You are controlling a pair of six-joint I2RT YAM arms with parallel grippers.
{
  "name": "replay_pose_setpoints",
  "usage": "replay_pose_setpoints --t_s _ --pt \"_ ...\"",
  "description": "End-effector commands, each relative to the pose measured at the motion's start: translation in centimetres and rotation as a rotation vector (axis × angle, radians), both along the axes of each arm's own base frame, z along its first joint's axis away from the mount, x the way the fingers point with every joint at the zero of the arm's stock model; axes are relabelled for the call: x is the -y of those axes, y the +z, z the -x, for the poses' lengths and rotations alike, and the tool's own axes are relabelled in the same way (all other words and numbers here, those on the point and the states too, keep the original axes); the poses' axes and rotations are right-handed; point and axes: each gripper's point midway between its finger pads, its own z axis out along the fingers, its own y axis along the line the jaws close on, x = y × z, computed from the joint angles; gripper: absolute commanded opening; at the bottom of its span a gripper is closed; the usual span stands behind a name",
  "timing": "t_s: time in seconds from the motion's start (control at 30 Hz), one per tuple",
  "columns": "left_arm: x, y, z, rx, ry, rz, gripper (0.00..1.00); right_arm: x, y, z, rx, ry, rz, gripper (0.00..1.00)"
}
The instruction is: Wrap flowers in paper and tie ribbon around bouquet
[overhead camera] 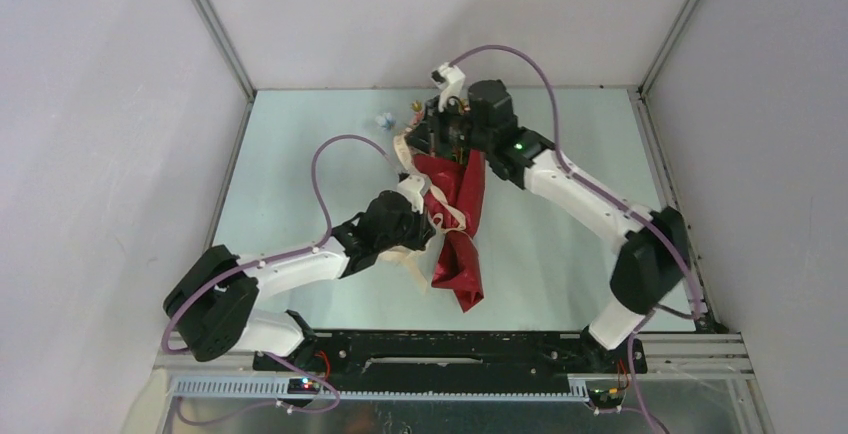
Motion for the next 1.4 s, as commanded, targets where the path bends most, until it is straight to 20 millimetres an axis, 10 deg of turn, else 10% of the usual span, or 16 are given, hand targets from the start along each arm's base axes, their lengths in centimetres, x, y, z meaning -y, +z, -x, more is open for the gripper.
replay_pose_setpoints --t_s 0.0,0.17,0.47,0.63,0.87,1.37 --pt "0.8 3.6 -1.2 0.121 0.034 0.083 0.0 -2.3 -1.2 -1.4 -0.104 -0.023 0.066 0.0" --pt "0.1 3.3 -1.3 0.133 0.074 0.061 0.0 -2.5 -7.3 -2.4 -0.241 -0.048 0.253 0.05" --pt "0.0 4.0 -1.6 0.173 0.055 0.022 0.0 -0.3 -6.5 0.0 -0.192 0.083 0.362 0.57" --pt "0.3 4.0 -1.4 0.202 -0.012 -0.009 0.0 2.9 -4.9 1.0 -0.108 0.16 0.277 0.61" --pt "0.9 4.5 -1.8 0.293 -0.144 -0.107 0.0 7.7 -7.7 6.8 -0.036 0.461 0.161 0.65" --pt "1.3 8.4 -4.1 0.569 -0.298 -0.313 0.0 7.6 -12.6 6.1 0.12 0.651 0.17 0.68"
